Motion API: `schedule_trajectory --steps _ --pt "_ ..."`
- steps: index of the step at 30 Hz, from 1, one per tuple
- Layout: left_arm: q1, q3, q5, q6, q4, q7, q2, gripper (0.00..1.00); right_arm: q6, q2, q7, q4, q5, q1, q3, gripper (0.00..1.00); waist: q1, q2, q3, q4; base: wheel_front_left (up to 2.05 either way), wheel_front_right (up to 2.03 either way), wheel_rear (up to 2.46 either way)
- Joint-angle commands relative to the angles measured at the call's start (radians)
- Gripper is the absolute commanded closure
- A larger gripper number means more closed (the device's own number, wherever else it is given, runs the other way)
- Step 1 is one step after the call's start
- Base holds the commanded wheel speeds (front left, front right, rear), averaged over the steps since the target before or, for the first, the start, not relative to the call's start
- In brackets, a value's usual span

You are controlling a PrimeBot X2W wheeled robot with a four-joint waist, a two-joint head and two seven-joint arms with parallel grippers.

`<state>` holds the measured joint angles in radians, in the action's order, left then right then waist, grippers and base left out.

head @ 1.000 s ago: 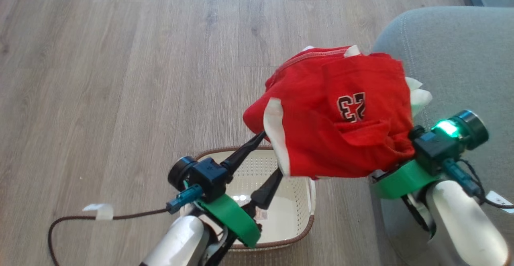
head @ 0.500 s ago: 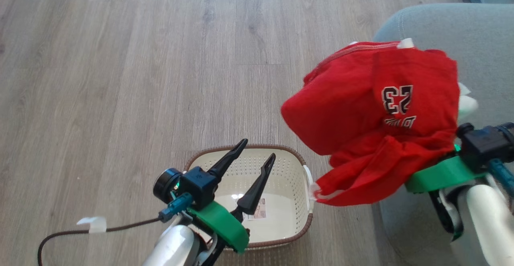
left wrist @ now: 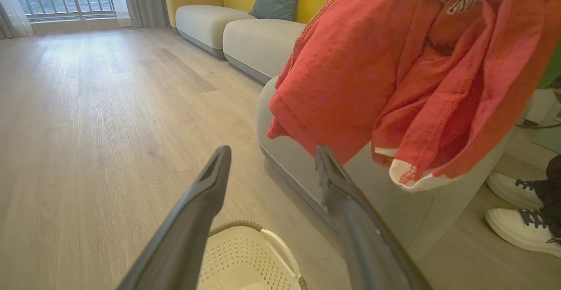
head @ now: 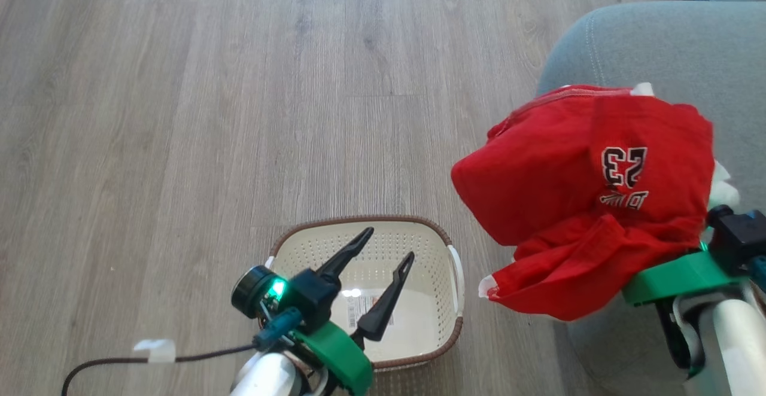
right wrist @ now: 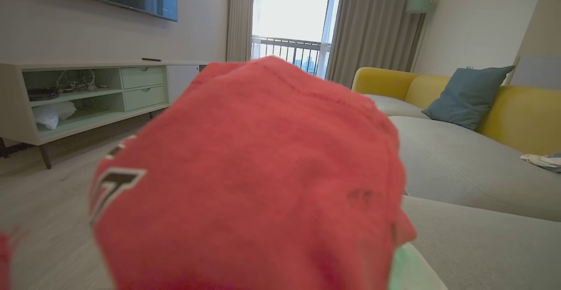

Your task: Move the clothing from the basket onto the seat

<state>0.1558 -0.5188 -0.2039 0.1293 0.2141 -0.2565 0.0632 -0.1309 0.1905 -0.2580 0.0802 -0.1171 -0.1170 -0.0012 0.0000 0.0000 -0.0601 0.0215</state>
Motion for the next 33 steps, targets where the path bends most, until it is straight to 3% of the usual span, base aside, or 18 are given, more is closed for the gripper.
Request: schedule_trajectory --steps 1,21,33 --pt "0.008 0.031 0.028 0.001 -0.022 -0.005 -0.001 0.0 0.0 0.003 -0.004 -0.029 -0.003 -0.015 0.001 1.0 0.0 0.0 0.002 0.0 0.0 0.0 0.0" --pt "-0.016 0.044 0.007 0.001 -0.009 -0.005 -0.013 0.0 0.0 -0.015 -0.004 -0.002 0.002 -0.016 -0.003 1.0 0.0 0.0 0.002 0.002 0.0 0.0 0.0" --pt "-0.008 0.035 0.009 0.001 -0.014 -0.005 -0.013 0.0 0.0 -0.01 -0.004 -0.009 -0.001 -0.028 -0.014 1.0 0.0 0.0 -0.006 -0.048 0.0 0.0 0.0"
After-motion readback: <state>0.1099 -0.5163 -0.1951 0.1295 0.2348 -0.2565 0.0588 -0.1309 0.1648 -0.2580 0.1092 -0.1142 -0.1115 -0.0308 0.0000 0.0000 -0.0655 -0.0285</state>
